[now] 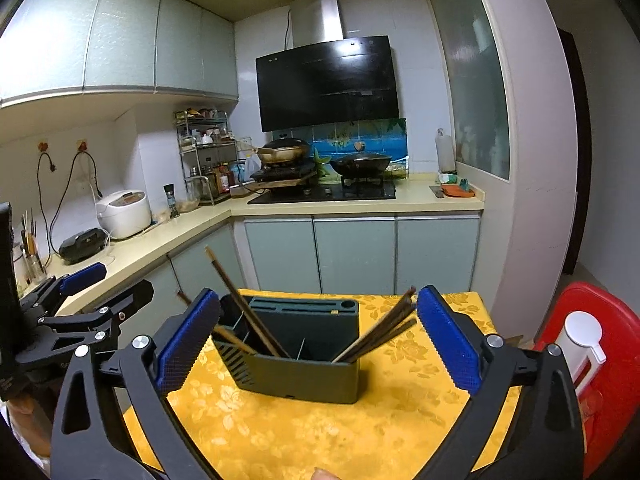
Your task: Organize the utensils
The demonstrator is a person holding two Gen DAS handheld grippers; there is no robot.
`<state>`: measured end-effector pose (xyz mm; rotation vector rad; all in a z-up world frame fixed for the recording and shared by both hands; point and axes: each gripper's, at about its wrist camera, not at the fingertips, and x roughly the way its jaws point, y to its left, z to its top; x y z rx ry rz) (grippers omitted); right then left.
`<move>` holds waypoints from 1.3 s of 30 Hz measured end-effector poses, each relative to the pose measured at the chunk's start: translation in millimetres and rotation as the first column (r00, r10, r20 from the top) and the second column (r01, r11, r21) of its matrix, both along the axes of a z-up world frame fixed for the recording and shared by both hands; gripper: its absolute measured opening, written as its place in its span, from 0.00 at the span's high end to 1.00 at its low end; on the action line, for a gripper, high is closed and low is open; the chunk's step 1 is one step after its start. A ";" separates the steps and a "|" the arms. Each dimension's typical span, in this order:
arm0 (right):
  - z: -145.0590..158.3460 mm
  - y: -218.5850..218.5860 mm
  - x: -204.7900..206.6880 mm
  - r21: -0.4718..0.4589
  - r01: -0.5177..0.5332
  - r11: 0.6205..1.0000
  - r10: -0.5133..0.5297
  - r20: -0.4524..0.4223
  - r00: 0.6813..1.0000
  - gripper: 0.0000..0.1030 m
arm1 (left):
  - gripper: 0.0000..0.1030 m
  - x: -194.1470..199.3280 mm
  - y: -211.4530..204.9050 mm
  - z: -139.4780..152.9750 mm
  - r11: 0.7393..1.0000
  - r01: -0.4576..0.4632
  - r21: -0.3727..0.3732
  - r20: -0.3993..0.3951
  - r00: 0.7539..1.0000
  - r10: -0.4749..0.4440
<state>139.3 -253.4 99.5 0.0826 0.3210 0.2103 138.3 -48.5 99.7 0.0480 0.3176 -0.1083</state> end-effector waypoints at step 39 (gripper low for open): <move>-106.5 24.3 -66.4 -0.090 0.051 0.995 -0.057 -0.059 0.997 0.07 | 0.07 -67.6 27.3 -112.0 0.998 -0.046 0.033 -0.103 0.993 0.049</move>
